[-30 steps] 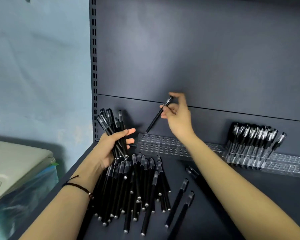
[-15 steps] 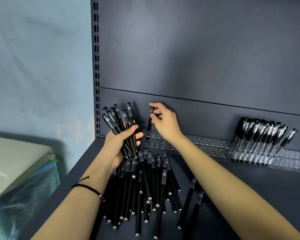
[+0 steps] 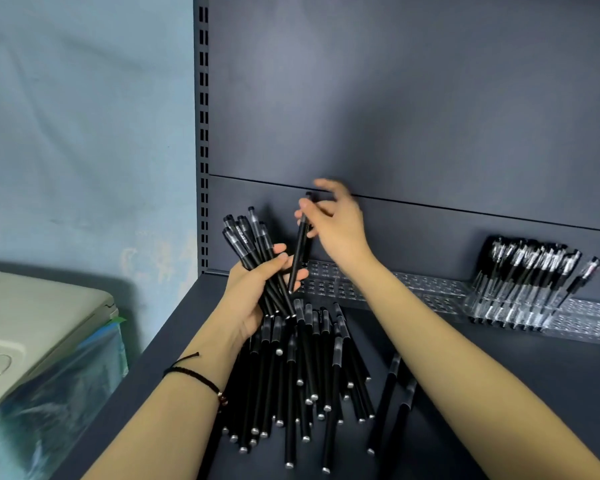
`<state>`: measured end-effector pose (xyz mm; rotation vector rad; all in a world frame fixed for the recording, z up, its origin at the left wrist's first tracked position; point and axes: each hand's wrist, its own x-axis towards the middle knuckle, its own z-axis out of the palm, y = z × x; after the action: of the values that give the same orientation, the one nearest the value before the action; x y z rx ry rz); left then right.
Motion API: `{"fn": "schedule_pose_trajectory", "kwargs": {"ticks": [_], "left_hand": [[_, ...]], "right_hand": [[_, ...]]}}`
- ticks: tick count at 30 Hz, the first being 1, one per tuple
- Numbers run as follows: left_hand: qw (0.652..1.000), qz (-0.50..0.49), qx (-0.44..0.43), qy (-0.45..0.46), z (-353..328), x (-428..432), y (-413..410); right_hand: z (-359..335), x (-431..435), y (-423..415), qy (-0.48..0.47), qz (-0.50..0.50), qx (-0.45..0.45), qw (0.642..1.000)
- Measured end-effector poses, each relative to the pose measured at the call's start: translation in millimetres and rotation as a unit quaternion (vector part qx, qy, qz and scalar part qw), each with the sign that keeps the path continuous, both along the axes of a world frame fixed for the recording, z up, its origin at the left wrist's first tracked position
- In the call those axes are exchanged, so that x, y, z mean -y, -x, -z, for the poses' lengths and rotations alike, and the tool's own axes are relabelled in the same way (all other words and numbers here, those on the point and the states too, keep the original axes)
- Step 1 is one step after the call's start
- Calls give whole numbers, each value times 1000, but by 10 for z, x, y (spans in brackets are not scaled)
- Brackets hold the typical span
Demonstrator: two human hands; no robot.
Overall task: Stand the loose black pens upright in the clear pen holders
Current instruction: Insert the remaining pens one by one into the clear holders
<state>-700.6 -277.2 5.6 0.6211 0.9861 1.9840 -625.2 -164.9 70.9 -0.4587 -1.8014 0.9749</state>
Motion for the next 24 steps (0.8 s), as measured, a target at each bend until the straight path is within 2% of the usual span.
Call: {"fn": "schedule_pose_trajectory", "kwargs": {"ticks": [2,5,13,21,24], "left_hand": [[1000,-12,27,11,10,-9,32],[998,-28,42,25,37,-18,60],[998,-39,48,32,40,-37,67],[999,-30,23,28,5,-24,26],[999,-13,20,25,-23,11,0]], "right_hand": [[-82,-55,-27,10,24,-70,997],[-140,-124,-67,-5,59,-99,993],[27,-207,-60,-98,123,-15,987],[332,-193,-80,-131,94,69,984],[321,-175,-122,-162,124,71,976]]}}
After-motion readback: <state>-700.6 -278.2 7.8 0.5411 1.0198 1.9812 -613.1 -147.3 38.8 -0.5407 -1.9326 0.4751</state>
